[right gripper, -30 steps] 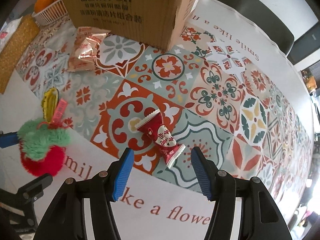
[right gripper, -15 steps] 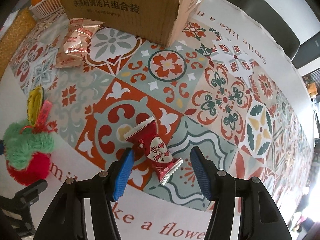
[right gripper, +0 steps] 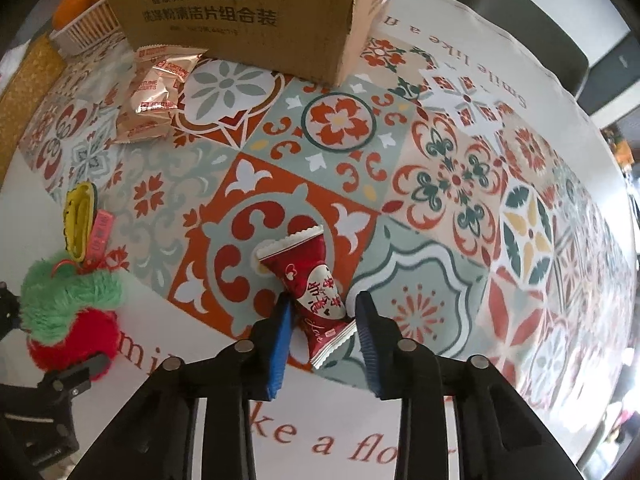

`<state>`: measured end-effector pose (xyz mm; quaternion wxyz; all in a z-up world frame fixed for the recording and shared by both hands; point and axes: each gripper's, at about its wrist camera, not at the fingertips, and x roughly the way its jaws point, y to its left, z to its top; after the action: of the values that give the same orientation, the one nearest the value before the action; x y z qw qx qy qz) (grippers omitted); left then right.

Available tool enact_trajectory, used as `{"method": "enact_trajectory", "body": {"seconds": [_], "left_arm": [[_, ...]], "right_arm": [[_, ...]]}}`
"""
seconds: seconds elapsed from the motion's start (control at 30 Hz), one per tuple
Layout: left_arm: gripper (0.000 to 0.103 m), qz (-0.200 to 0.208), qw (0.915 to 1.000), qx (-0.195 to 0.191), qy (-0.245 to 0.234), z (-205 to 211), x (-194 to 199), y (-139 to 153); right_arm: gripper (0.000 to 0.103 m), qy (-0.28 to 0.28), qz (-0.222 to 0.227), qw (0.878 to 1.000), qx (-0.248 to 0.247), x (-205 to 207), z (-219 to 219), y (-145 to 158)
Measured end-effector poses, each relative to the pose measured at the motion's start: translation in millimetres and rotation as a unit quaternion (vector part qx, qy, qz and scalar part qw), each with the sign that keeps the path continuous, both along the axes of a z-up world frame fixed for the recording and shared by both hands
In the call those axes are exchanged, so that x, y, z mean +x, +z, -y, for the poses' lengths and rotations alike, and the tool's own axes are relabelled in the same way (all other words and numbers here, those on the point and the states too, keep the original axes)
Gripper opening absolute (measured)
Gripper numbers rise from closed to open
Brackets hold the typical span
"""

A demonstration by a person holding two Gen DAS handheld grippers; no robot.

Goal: Organize soft objects
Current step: 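Grasp the red-green fluffy pompom with the left gripper while the right grasps the red packet, then carry the pompom and red packet in both grippers over the box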

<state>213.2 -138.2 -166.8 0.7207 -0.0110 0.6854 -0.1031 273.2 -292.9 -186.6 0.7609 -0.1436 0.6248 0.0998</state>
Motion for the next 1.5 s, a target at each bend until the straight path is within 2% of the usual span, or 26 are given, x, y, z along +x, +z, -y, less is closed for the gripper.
{"method": "enact_trajectory", "body": {"seconds": [0.17, 0.37, 0.7, 0.97, 1.27, 1.5], "left_arm": [[0.039, 0.012, 0.9999, -0.01, -0.004, -8, -1, 1], [0.035, 0.026, 0.9991, -0.03, -0.012, -14, -3, 3], [0.034, 0.073, 0.9956, -0.055, -0.02, -31, -16, 27], [0.034, 0.109, 0.9919, -0.064, -0.014, -44, -14, 50], [0.034, 0.144, 0.9875, -0.062, -0.014, -50, 0, 68], [0.034, 0.185, 0.9809, -0.053, -0.024, -61, 3, 91]], "right_arm": [[0.031, -0.028, 0.006, 0.999, 0.02, -15, 0, 3], [0.029, -0.045, 0.023, 0.998, 0.035, -32, -3, 19], [0.028, -0.074, 0.042, 0.994, 0.072, -48, -12, 44], [0.028, -0.07, 0.062, 0.992, 0.088, -48, -25, 60], [0.028, -0.073, 0.095, 0.987, 0.106, -44, -41, 81], [0.028, -0.073, 0.126, 0.982, 0.118, -43, -53, 100]]}}
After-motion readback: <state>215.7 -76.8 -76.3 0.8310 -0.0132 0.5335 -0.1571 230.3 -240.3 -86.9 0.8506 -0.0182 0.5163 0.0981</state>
